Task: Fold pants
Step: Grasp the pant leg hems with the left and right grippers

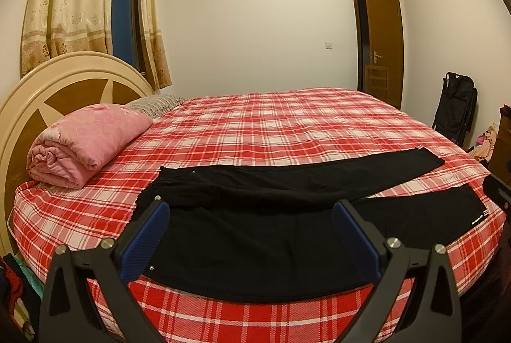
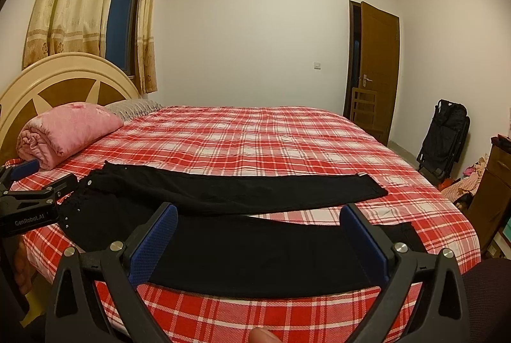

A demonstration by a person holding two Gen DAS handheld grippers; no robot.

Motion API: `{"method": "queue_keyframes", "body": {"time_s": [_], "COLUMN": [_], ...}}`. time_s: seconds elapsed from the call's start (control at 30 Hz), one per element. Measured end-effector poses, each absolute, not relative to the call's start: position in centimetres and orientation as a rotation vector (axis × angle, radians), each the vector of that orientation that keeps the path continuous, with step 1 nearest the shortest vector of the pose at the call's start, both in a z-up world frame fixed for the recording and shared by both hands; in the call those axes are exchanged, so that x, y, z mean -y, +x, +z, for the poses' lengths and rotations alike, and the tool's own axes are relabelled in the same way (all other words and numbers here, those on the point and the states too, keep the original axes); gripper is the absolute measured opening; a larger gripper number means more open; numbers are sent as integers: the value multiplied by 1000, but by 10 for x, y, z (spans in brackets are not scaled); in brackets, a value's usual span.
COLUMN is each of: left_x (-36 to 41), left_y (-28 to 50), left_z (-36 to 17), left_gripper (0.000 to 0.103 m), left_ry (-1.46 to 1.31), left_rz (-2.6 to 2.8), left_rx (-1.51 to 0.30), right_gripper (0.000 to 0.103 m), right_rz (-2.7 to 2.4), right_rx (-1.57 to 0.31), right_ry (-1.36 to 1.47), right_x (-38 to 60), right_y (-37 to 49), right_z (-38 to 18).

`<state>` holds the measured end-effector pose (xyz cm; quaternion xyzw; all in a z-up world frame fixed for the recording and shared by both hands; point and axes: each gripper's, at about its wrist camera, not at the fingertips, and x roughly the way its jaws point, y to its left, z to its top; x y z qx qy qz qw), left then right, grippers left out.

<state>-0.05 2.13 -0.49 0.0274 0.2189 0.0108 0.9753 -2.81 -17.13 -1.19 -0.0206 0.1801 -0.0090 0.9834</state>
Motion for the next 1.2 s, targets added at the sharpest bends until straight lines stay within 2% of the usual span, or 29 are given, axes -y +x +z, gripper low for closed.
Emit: {"method": "queue_keyframes", "body": {"time_s": [0.43,0.67,0.97,1.2], "left_x": [-24,-24,-95,-175], "left_y": [2,12,89,177], "left_z": [-12,-20,-58,-74], "left_gripper": [103,103,103,103], "left_ry": [61,63,131,136], "left_rz": [20,8,134,219], "left_rx": [-458,-473,-553,-662], "right_gripper": [102,102,102,102], "right_rz": [-12,2,-41,-97], "right_rx": [-378,-447,-602,-625], "right_ry": [-49,-50,-21,-33], "right_x": [169,183,219,269], "right_y": [-25,0,59,112], "right_z": [-17,-40,-85,-88]}}
